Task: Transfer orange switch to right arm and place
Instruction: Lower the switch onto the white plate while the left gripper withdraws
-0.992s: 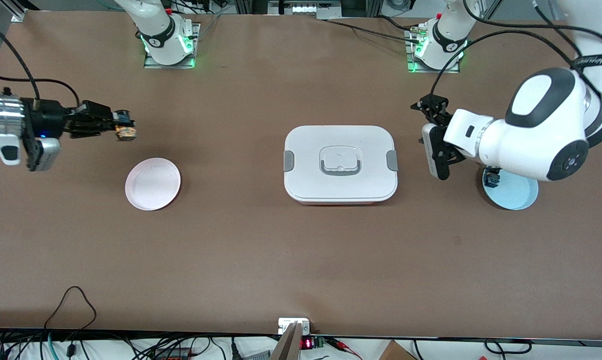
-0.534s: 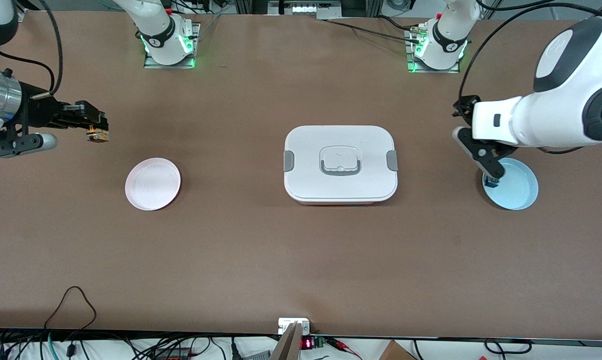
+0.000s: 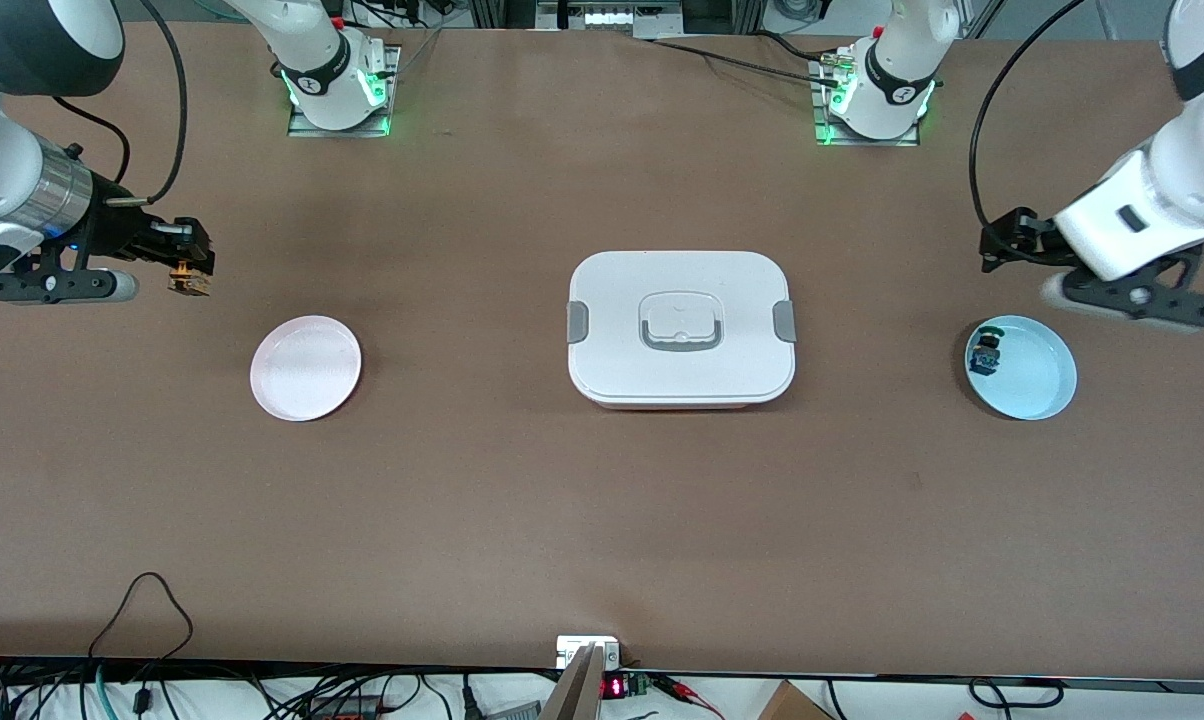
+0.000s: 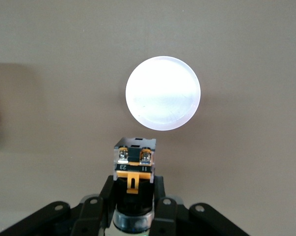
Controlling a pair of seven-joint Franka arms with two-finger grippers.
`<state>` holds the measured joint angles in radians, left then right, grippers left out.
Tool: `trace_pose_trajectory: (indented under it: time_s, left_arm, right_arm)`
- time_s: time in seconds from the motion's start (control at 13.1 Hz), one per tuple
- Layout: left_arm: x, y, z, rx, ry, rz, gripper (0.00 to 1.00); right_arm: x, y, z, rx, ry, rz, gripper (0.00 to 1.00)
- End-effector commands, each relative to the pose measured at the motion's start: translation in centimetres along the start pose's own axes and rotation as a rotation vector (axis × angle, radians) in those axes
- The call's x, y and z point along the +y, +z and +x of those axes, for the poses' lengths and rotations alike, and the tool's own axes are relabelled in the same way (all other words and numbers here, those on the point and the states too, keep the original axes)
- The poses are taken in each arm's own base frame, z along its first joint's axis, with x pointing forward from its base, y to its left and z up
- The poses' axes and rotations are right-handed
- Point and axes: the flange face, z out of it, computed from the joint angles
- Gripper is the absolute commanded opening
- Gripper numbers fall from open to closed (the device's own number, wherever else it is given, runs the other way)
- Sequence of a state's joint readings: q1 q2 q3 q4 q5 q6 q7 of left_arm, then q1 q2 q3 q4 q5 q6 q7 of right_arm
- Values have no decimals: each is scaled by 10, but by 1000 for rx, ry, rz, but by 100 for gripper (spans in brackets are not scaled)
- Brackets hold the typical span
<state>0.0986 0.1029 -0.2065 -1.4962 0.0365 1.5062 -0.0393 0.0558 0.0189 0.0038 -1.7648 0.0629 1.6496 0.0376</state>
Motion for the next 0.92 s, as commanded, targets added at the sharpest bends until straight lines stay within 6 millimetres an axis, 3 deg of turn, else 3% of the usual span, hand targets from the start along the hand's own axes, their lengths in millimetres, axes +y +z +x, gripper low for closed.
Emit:
trace_pose_trajectory:
  time_s: [0.0, 0.15, 0.23, 0.46, 0.53, 0.84]
  left_arm:
    - [-14, -2, -36, 59, -68, -2, 100]
    - [-16, 6, -54, 46, 39, 8, 100]
    - [-29, 8, -52, 43, 40, 3, 100]
    - [-25, 5, -44, 50, 57, 27, 100]
    - [-10, -1, -43, 58, 84, 39, 100]
    - [-18, 3, -36, 47, 65, 47, 100]
  right_arm:
    - [-1, 15, -8, 20, 12, -17, 0]
    - [-2, 38, -4, 38, 9, -17, 0]
    - [-2, 55, -2, 50, 8, -18, 0]
    - [-8, 122, 4, 114, -10, -20, 0]
    - [-7, 147, 5, 128, -11, -21, 0]
    - [-10, 223, 10, 173, -32, -25, 0]
